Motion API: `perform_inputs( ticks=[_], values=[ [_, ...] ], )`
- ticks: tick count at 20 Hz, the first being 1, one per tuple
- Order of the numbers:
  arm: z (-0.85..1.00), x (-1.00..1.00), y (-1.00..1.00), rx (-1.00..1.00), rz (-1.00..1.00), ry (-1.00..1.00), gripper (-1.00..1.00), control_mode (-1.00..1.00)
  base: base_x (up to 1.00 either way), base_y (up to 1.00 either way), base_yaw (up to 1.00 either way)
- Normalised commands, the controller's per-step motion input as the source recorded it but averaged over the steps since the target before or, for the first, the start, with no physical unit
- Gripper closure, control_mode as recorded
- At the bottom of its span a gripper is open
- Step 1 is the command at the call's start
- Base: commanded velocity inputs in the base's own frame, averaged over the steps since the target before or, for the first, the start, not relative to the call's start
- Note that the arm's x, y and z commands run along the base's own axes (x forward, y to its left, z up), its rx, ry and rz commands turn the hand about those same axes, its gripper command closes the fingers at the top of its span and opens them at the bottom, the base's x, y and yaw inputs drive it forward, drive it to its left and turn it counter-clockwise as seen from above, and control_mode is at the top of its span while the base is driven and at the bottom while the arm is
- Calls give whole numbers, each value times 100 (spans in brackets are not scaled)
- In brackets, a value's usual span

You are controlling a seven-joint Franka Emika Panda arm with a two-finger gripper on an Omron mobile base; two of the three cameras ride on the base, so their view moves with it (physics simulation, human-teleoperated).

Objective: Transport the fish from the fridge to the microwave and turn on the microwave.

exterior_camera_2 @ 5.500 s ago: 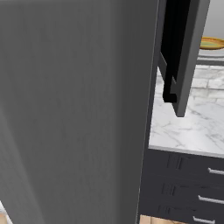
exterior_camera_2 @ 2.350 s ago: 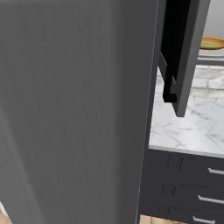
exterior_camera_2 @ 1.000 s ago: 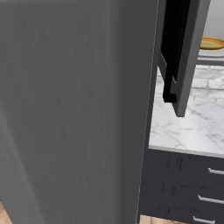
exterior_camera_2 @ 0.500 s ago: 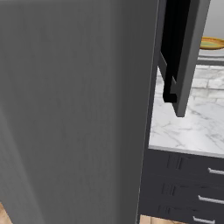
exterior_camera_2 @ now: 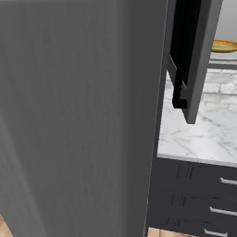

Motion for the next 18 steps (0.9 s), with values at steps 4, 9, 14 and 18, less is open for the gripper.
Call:
perform_inputs(
  ticks=[4,9,14,18],
  values=[
    [-10,18,0,1,-4,0,-100,-100,0,0,0],
    [-18,25,0,0,-2,0,-100,-100,0,0,0],
    [-19,26,0,0,0,-2,-100,-100,0,0,0],
    [-3,25,0,1,0,0,-100,-100,0,0,0]
  ],
)
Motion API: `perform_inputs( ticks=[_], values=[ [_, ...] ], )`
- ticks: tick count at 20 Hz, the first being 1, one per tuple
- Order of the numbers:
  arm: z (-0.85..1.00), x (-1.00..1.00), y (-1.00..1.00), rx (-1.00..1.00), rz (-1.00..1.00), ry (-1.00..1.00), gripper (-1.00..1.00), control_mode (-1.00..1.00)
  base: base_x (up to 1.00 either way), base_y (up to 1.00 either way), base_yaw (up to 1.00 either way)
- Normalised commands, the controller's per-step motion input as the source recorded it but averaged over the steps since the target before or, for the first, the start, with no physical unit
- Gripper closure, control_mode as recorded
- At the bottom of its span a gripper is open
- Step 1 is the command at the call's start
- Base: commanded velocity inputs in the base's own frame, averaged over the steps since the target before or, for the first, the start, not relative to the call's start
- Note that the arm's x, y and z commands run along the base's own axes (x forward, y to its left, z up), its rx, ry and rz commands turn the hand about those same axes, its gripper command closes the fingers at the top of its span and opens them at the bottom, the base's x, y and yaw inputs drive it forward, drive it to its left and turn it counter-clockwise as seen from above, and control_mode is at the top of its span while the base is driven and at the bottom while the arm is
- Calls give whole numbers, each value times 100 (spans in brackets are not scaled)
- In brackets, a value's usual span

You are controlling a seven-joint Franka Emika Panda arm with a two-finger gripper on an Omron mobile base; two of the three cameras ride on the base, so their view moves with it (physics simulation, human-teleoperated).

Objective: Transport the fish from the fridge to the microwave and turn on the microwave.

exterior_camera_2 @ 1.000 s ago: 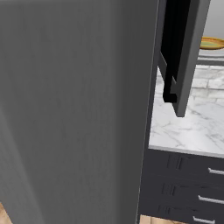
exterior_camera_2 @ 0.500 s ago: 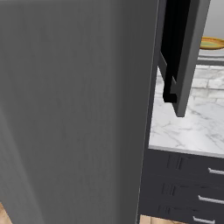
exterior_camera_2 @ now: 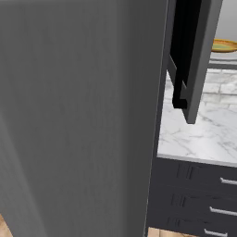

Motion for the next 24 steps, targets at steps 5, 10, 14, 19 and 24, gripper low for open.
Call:
perform_inputs(
  ticks=[5,10,14,19,24],
  values=[
    [-1,25,0,1,0,0,-100,-100,0,0,0],
    [-8,21,0,1,0,-1,-100,-100,0,0,0],
    [-8,14,0,0,0,0,-100,-100,0,0,0],
    [-16,1,0,1,0,-5,-100,-100,0,0,0],
    [-28,0,0,2,0,-10,-100,-100,0,0,0]
  ],
)
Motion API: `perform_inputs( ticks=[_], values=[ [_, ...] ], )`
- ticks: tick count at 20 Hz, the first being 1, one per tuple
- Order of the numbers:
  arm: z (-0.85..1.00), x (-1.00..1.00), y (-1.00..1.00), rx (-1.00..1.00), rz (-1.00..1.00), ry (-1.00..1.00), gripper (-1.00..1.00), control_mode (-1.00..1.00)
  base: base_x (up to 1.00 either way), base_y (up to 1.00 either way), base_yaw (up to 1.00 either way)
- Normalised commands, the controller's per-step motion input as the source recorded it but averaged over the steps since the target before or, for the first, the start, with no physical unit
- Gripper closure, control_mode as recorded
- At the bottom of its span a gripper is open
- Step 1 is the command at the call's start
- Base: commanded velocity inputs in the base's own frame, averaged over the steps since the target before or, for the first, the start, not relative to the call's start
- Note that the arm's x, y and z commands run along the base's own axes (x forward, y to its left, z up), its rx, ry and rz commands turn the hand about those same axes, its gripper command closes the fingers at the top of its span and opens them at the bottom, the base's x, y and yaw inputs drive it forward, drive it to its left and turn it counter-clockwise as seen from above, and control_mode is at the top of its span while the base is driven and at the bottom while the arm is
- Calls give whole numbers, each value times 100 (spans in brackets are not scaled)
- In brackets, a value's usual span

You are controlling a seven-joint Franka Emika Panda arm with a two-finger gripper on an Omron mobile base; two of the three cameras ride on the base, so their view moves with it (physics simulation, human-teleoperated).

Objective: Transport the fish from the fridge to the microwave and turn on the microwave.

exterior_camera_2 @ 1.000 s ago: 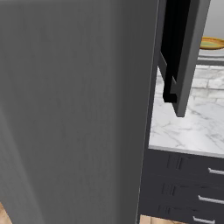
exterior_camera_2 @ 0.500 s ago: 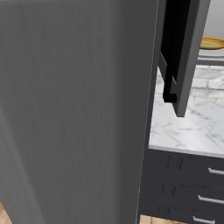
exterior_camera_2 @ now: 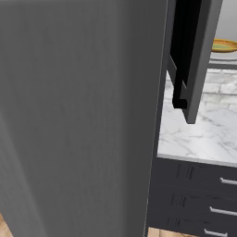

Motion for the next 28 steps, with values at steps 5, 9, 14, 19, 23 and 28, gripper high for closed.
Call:
perform_inputs(
  ticks=[5,9,14,19,23,28],
  values=[
    [-42,0,0,3,-1,-6,100,-100,0,0,0],
    [-34,0,-6,4,-2,0,100,-100,0,0,0],
    [-32,-1,-17,1,0,0,100,-100,0,0,0],
    [-17,-16,0,0,0,-4,100,-100,0,0,0],
    [-1,-12,-1,0,0,-14,100,-100,0,0,0],
    [0,-10,0,0,0,-14,100,-100,0,0,0]
  ],
)
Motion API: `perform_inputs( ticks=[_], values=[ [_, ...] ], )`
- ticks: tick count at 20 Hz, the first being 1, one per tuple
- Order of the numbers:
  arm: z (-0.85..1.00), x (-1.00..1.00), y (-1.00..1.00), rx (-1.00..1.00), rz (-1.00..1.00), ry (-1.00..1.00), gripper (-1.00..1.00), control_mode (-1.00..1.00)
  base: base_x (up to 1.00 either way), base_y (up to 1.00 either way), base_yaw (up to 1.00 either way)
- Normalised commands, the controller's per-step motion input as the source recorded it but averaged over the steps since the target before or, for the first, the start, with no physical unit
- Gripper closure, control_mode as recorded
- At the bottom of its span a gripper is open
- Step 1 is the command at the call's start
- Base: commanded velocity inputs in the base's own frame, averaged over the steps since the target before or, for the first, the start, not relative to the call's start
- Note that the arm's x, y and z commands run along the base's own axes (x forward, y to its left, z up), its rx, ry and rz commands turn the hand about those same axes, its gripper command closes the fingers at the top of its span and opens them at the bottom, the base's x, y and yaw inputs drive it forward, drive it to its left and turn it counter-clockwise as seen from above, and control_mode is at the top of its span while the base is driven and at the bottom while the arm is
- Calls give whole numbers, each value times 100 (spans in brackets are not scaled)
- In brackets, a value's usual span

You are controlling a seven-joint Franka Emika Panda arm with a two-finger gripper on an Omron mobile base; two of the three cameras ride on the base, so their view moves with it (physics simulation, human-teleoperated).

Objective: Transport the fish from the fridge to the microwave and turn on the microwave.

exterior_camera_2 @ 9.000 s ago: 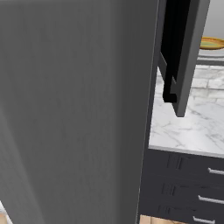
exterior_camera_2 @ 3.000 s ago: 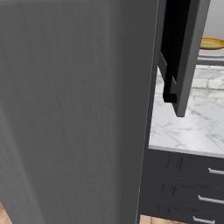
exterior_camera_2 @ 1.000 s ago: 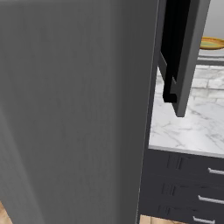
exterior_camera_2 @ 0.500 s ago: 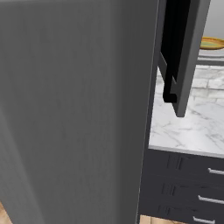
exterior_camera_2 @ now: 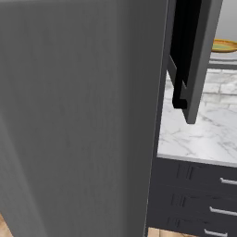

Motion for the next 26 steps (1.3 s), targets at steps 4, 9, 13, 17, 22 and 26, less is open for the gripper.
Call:
perform_inputs(
  ticks=[4,9,13,17,22,26],
  values=[
    [10,-12,0,0,0,0,100,-100,0,0,0],
    [42,-11,0,0,1,0,100,-100,0,0,0],
    [37,-16,0,0,0,0,100,-100,0,0,0],
    [20,-23,0,0,0,0,100,-100,0,0,0],
    [7,-34,0,0,0,-6,100,-100,0,0,0],
    [0,-43,0,0,0,-10,100,-100,0,0,0]
  ],
)
